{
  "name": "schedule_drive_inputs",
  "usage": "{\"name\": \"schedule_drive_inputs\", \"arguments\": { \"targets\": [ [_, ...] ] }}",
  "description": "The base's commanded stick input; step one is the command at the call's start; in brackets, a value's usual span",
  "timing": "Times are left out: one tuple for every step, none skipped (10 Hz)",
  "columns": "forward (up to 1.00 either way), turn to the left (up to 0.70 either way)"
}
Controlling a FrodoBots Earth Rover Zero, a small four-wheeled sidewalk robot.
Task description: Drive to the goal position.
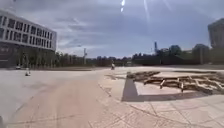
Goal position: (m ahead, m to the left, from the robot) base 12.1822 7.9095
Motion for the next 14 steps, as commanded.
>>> {"name": "schedule_drive_inputs", "arguments": {
  "targets": [
    [0.00,0.00],
    [0.00,0.00],
    [0.00,0.00],
    [0.00,0.00],
    [0.00,0.00],
    [0.00,0.00],
    [0.04,0.00],
    [0.24,0.00],
    [0.48,0.00],
    [0.50,0.00],
    [0.50,0.00],
    [0.50,0.00],
    [0.50,0.00],
    [0.50,0.00]
  ]
}}
